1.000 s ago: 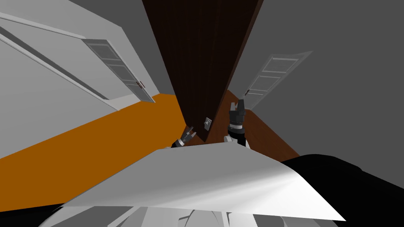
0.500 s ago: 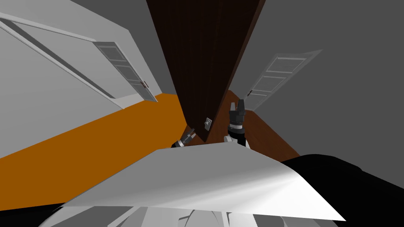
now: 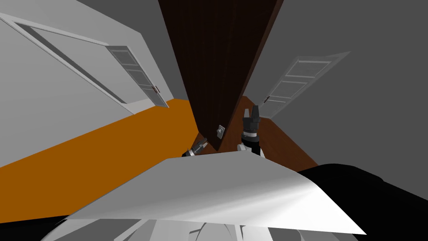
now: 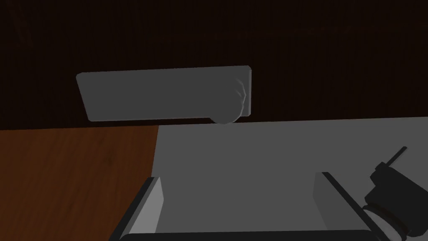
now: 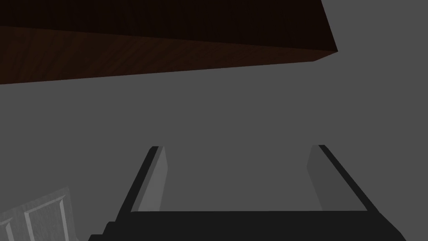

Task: Push the door open

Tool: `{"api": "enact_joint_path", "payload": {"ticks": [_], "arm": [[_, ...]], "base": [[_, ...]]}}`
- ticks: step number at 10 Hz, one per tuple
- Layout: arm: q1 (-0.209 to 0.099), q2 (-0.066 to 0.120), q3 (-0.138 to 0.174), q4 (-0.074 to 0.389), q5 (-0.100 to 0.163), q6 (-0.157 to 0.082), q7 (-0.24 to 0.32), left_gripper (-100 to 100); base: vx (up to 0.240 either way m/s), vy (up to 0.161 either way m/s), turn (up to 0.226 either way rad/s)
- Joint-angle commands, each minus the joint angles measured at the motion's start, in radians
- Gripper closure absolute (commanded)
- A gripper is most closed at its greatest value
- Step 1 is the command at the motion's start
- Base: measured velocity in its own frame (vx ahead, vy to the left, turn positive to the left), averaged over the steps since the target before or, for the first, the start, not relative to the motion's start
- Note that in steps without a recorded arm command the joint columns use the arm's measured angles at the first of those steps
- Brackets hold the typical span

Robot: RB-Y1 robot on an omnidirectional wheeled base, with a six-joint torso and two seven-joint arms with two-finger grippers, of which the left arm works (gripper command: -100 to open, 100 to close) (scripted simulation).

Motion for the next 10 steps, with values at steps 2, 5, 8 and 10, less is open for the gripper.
{"api": "enact_joint_path", "payload": {"ticks": [2, 5, 8, 10], "arm": [[-0.009, 0.008, 0.007, 0.008, 0.051, 0.017, 0.025, -100], [-0.018, 0.016, 0.014, 0.016, 0.106, 0.036, 0.053, -100], [-0.028, 0.023, 0.021, 0.024, 0.164, 0.056, 0.081, -100], [-0.035, 0.028, 0.026, 0.030, 0.203, 0.069, 0.101, -100]], "base": [[0.014, 0.012, -0.071], [0.019, 0.022, -0.050], [0.015, 0.017, -0.053], [0.013, 0.016, -0.056]]}}
